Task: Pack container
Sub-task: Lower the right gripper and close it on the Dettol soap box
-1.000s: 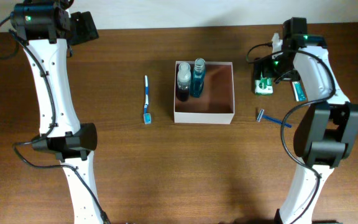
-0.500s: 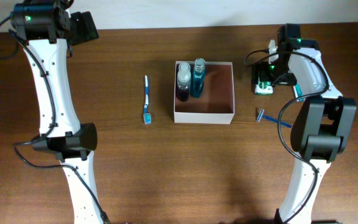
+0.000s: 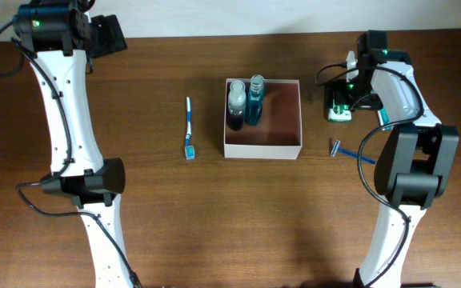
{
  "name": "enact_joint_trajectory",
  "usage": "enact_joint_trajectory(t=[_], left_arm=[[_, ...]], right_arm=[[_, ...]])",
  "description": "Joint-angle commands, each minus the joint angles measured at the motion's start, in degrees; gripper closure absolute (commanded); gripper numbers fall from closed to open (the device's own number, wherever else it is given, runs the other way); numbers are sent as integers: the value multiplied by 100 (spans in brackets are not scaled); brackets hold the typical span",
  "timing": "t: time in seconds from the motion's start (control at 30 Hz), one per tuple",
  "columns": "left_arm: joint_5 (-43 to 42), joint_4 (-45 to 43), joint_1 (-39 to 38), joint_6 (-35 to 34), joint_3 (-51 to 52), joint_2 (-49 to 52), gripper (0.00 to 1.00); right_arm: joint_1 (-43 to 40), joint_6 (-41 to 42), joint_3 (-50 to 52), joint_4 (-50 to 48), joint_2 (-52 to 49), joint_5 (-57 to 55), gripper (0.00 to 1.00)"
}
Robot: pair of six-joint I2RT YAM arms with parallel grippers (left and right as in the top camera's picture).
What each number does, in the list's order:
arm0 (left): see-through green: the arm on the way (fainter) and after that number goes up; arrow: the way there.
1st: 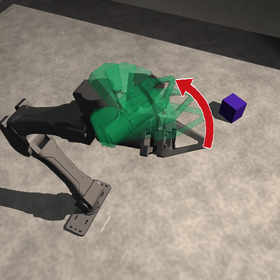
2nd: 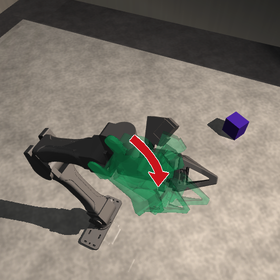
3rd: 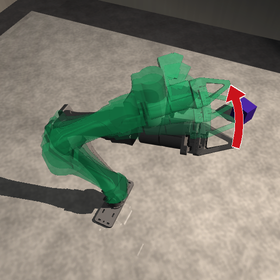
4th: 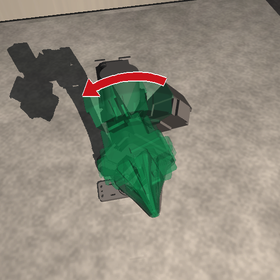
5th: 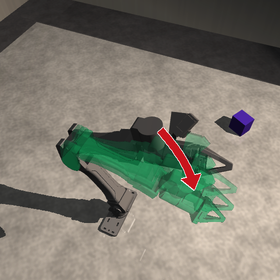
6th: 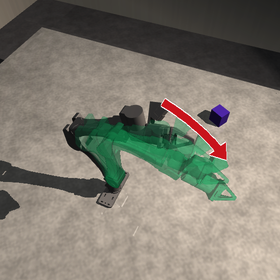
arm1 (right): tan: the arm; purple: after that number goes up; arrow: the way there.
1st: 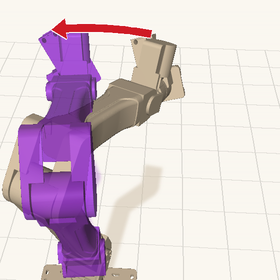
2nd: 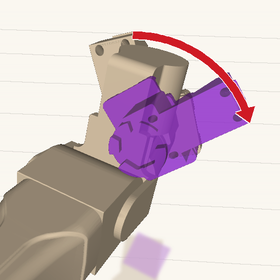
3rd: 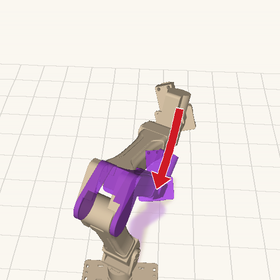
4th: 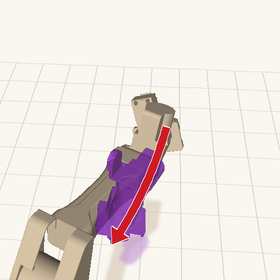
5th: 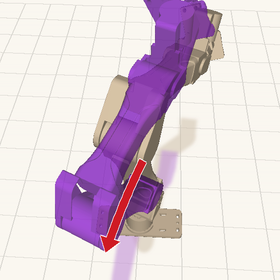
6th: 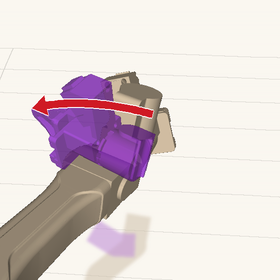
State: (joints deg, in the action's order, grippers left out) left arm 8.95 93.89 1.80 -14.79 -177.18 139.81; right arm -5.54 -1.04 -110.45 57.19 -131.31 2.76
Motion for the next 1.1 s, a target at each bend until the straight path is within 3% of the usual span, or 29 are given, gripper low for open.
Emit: enact_joint_trajectory(t=[0.0, 1.07], left_arm=[[-20, 7, 24, -59, 9, -181, 1], [-20, 7, 24, -59, 9, -181, 1]], right_arm=[[39, 72, 44, 2, -35, -114, 1], [142, 68, 247, -166, -131, -256, 1]])
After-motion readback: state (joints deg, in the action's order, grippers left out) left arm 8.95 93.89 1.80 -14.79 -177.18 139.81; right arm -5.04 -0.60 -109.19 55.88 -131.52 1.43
